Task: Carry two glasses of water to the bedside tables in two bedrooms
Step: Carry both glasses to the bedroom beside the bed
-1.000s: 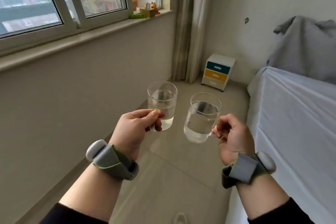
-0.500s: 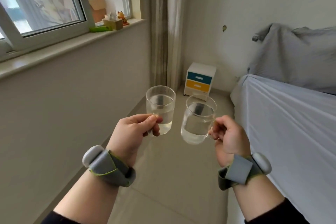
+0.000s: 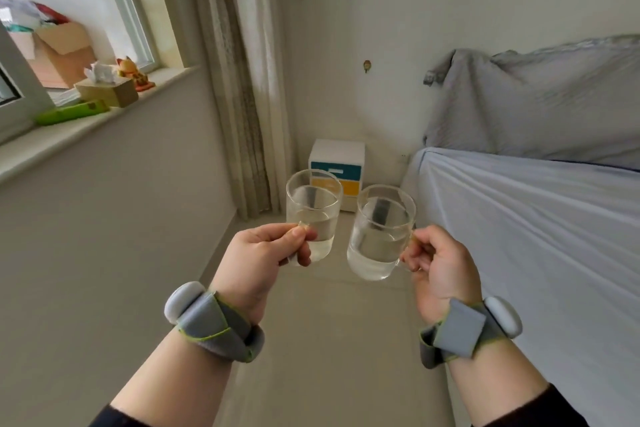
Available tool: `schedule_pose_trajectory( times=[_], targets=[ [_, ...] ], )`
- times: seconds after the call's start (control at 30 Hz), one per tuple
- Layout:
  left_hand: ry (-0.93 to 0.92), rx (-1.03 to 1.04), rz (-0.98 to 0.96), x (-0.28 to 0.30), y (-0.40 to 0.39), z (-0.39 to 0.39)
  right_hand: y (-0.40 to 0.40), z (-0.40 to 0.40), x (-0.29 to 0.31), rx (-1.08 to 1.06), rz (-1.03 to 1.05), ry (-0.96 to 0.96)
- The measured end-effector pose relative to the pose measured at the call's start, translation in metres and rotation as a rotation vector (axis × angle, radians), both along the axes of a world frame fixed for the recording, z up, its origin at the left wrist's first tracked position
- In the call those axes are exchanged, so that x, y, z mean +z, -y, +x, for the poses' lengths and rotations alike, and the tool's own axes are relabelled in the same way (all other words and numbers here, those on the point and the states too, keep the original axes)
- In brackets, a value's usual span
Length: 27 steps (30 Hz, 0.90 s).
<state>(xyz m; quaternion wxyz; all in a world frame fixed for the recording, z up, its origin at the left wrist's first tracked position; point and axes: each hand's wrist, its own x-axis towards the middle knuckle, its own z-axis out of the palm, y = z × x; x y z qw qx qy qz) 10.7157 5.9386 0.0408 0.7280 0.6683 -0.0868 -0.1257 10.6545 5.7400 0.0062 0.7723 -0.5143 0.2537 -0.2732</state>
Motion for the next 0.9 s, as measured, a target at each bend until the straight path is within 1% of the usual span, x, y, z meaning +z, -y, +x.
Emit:
schedule_pose_trajectory(
  times=[0.07,0.2,0.27,0.33,0.53,0.73,0.9],
  targets=[
    [0.005,-0.019,0.019,0.002,0.008,0.025,0.003,0.018,0.003,-0.015,-0.004,-0.008],
    [-0.022,-0.079,-0.006,0.0,0.036,0.09,0.03,0.072,-0.001,-0.067,-0.005,-0.026],
    [-0.021,-0.097,-0.01,-0.004,0.056,0.124,0.05,0.101,-0.007,-0.087,-0.032,-0.027],
    [-0.017,-0.108,-0.008,-0.005,0.068,0.141,0.06,0.118,-0.009,-0.082,-0.067,-0.019],
    [-0.023,-0.103,-0.008,-0.01,0.133,0.234,0.127,0.212,-0.014,-0.089,-0.063,-0.027],
    [-0.036,-0.092,-0.033,-0.009,0.181,0.303,0.178,0.281,-0.008,-0.069,-0.112,-0.016],
    [-0.048,-0.113,-0.024,-0.015,0.217,0.368,0.214,0.341,-0.01,-0.1,-0.095,-0.029]
  ],
)
